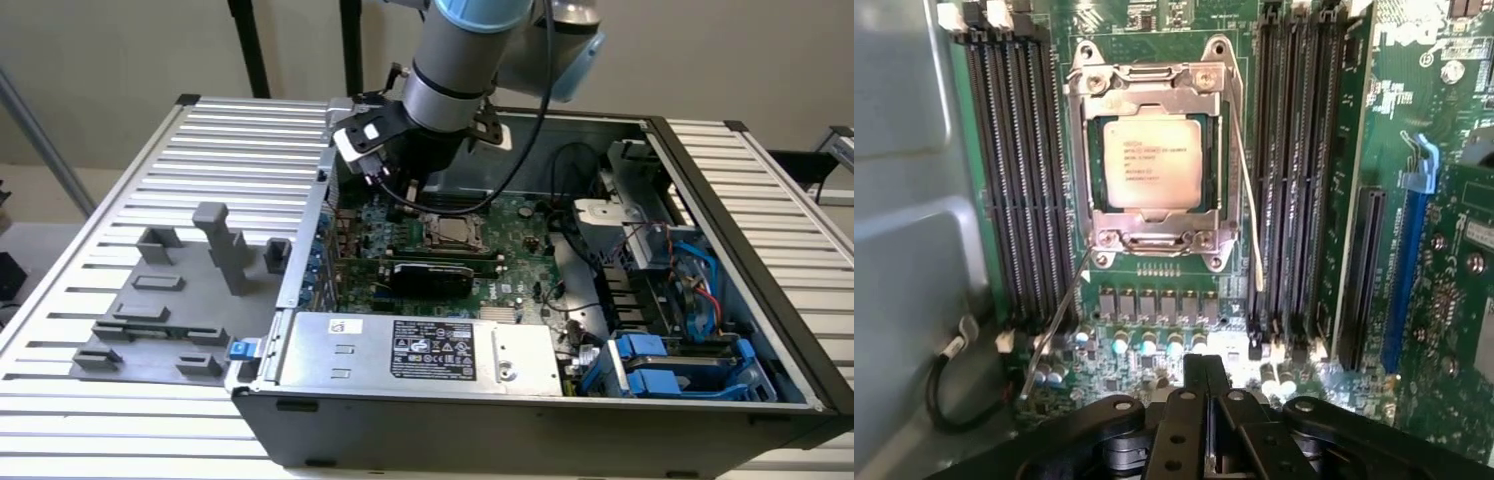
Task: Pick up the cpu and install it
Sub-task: 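Install the first cpu locking lever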
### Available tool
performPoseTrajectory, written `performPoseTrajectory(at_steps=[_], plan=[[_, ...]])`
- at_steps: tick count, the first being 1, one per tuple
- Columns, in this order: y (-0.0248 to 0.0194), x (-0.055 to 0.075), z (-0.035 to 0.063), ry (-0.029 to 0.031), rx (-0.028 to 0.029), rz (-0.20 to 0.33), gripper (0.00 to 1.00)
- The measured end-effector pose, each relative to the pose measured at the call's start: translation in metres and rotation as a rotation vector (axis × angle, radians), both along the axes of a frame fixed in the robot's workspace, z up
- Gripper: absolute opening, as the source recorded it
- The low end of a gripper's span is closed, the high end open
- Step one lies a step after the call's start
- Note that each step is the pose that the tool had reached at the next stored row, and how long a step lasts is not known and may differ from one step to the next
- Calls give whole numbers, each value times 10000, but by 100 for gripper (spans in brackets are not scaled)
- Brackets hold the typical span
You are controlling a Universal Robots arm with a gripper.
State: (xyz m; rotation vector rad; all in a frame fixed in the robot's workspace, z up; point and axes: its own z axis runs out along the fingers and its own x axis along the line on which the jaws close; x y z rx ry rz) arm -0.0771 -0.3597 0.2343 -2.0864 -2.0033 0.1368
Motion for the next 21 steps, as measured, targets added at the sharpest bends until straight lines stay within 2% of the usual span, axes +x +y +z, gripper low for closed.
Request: performPoseTrajectory(at_steps=[5, 9, 16, 18, 21], plan=[[0, -30, 15, 4, 229, -392, 11], [0, -43, 16, 9, 433, -778, 11], [0, -64, 16, 14, 872, -1369, 11], [0, -67, 16, 13, 933, -1568, 11], [0, -70, 16, 11, 965, -1929, 11]])
